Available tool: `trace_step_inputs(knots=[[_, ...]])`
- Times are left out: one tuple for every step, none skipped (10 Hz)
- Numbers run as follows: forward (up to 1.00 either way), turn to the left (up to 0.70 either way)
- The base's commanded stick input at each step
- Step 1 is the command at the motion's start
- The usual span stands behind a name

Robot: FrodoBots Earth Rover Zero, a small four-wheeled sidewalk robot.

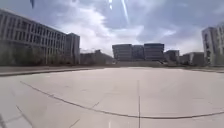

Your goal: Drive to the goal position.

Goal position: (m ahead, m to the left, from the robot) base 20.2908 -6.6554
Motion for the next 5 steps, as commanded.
trace_step_inputs(knots=[[0.70, 0.00], [0.70, 0.00], [0.70, 0.00], [0.70, 0.00], [0.70, 0.00]])
